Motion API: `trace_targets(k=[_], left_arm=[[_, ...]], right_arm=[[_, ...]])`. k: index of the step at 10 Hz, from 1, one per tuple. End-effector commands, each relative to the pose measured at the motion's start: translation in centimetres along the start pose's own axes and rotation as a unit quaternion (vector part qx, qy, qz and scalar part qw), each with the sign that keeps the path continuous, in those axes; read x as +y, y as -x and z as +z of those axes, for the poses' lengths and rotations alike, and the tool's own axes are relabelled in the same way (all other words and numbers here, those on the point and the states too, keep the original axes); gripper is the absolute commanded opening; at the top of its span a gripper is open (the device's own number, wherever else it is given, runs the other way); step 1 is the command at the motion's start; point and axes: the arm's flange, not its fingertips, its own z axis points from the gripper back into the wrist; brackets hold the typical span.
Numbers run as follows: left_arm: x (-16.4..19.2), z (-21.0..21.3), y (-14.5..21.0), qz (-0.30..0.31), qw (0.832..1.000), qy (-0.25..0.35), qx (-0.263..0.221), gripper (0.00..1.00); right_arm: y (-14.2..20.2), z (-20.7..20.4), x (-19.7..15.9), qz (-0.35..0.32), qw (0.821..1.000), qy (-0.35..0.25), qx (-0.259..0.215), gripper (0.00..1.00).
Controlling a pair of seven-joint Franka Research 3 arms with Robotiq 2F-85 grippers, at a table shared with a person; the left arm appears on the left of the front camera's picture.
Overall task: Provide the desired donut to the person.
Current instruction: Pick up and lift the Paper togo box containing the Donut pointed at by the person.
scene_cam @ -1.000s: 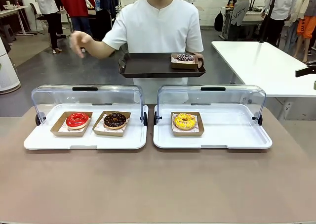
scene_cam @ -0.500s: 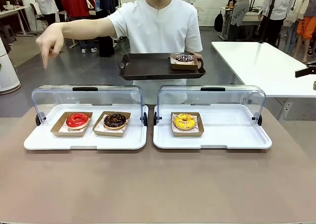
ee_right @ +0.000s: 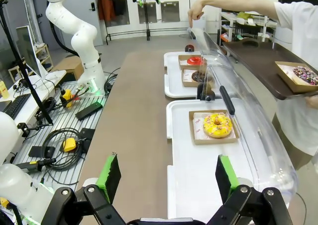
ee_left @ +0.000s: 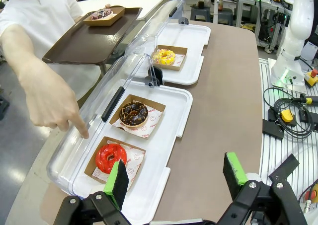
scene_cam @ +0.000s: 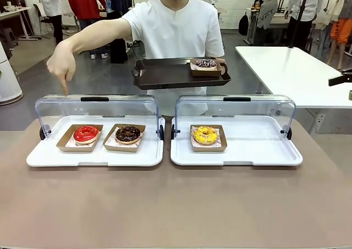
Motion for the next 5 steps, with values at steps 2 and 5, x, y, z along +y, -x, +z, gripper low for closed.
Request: trace_targets(k=[2,5], left_arm=[[0.04,-0.02,0.07,-0.007,1.000,0.000,-0.009,1.00],[0.04,-0.02,0.07,-0.007,1.000,0.000,-0.009,1.00]], right_arm=[[-0.06,-0.05,-0.02,0.000,1.000,0.000,0.000,1.00],[-0.06,-0.05,-0.02,0.000,1.000,0.000,0.000,1.00]])
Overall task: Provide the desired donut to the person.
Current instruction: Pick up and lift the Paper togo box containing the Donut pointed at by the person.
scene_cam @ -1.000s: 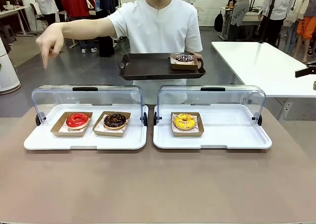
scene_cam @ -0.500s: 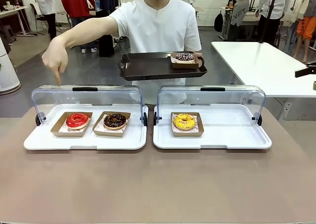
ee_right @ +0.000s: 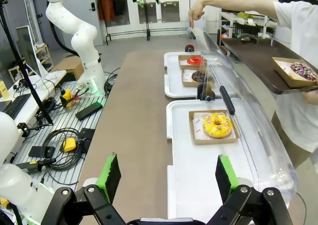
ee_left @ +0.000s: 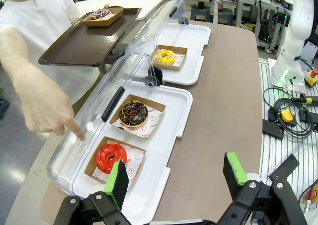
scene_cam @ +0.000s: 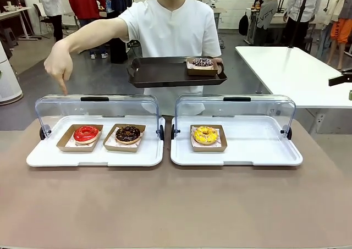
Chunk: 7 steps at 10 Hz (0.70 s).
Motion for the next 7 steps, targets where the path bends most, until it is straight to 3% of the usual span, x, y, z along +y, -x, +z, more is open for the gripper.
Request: trace_targets(k=[1,2,4,7], left_arm=[[0.0,0.0,0.0,0.000,1.000,0.000,0.000,1.00],[0.4,-1.6,-0.8,-0.014,0.998,-0.002,0.061,1.00],[3.0,-5.9,-4.1,-0.075,0.970,0.014,0.229,1.00],[5.5,-13.6,-3.3,-0.140,0.884,0.066,0.441,1.00]], right_arm=[[-0.1,0.0,0.0,0.000,1.000,0.000,0.000,1.00],[-0.1,0.0,0.0,0.000,1.000,0.000,0.000,1.00],[-0.1,0.0,0.0,0.000,1.000,0.000,0.000,1.00],[-0.1,0.0,0.0,0.000,1.000,0.000,0.000,1.00]])
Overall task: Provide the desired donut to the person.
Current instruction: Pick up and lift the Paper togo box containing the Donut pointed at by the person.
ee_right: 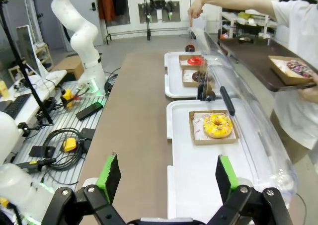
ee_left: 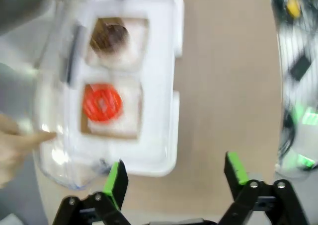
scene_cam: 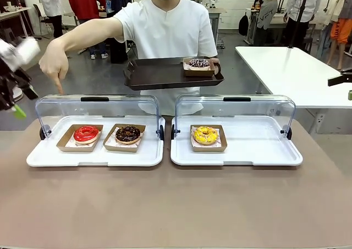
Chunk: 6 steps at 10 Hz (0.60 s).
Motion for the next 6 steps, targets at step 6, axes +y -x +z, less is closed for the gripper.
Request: trace_targets(k=[6], left_arm=[[4.8,-9.9,-1.2,-0.031,0.993,0.038,0.108,1.00]], right_arm=[[0.0,0.0,0.0,0.000,1.000,0.001,0.000,1.00]])
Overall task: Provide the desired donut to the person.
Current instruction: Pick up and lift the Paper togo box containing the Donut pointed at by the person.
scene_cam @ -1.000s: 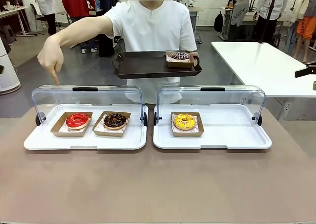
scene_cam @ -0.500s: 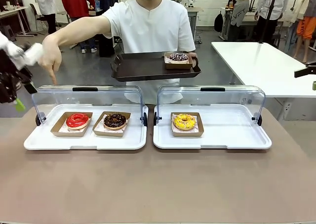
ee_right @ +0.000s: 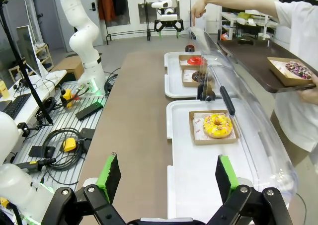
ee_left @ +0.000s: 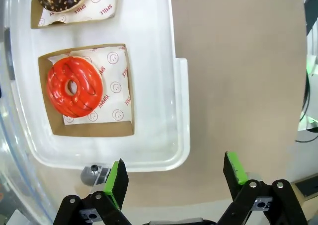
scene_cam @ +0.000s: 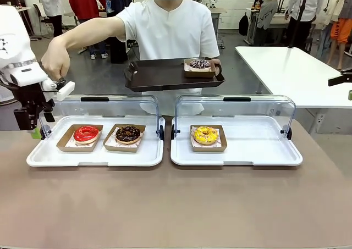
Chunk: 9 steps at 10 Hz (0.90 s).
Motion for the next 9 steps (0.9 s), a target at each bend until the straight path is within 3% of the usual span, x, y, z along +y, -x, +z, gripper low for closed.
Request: trace_targets(k=[1,6,8,9], left_arm=[[-0.1,-1.8,-0.6,0.001,1.000,-0.022,-0.009,1.00],[-1.2,-6.6,-1.4,-0.035,0.997,-0.064,-0.034,1.00],[-0.9,-6.7,-1.3,-0.045,0.996,-0.074,-0.037,1.00],[-0.9,-6.4,-1.7,-0.027,0.998,-0.058,-0.016,1.00]], right_arm=[[0.0,0.0,0.0,0.000,1.000,0.001,0.000,1.00],[0.0,0.0,0.0,0.000,1.000,0.001,0.000,1.00],[0.0,0.0,0.0,0.000,1.000,0.001,0.000,1.00],[0.0,0.0,0.0,0.000,1.000,0.001,0.000,1.00]])
